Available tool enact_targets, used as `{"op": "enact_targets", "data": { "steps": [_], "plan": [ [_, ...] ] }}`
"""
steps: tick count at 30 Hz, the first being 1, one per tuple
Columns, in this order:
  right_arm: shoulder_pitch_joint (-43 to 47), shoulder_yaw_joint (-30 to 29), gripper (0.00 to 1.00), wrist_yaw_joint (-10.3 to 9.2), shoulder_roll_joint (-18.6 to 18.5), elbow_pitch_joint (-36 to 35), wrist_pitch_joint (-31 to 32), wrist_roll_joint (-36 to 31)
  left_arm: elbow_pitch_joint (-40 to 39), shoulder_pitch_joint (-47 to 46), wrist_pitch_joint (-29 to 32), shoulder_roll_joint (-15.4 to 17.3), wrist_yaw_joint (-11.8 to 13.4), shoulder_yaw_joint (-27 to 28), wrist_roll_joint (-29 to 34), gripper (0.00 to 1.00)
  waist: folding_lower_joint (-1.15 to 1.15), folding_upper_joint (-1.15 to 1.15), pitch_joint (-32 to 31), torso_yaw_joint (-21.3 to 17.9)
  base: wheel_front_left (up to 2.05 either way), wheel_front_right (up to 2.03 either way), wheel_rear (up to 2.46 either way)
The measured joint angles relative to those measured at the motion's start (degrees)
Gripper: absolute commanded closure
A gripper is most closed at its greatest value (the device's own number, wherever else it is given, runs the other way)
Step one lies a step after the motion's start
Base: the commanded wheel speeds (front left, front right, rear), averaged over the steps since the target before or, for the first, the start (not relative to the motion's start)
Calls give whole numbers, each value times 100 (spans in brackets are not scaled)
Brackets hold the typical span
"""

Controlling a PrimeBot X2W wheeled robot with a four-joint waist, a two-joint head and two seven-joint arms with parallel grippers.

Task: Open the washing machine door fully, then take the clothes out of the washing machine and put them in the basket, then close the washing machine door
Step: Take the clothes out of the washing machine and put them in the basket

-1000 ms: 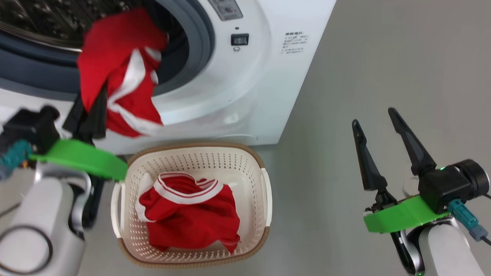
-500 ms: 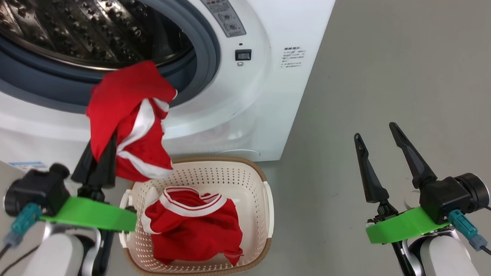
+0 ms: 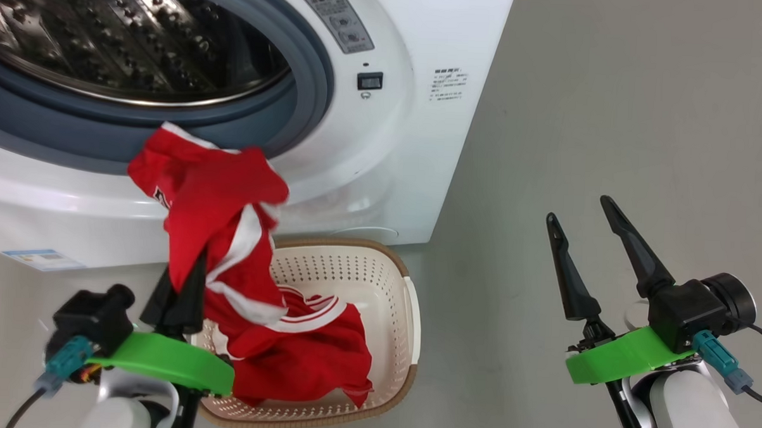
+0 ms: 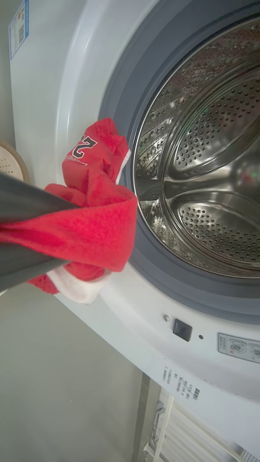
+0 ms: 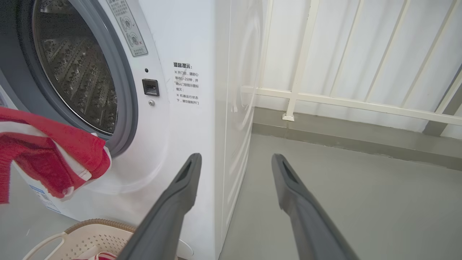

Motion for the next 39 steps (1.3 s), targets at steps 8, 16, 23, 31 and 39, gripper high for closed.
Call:
{"op": "enact_targets", "data": {
  "steps": [8,16,23,31,39],
  "plan": [
    [-32,31,0,0,1,-2,0,10,1014,-76,435,-125,-163,-101,-349,100,0,0,231,-70,0,0,0],
    [-158,113,0,0,1,3,1,60,2425,-630,655,-283,-468,-327,-442,100,0,0,517,-171,0,0,0],
    [-349,194,0,0,1,-2,0,60,3682,-1209,771,-433,-665,-435,-501,100,0,0,837,-287,0,0,0],
    [-515,342,0,0,3,67,0,118,4976,-1965,894,-514,-765,-485,-609,100,0,0,1157,-494,0,0,0],
    [-584,335,0,0,4,103,0,162,5858,-2537,878,-456,-730,-521,-582,61,0,0,1348,-815,0,0,0]
  ]
}}
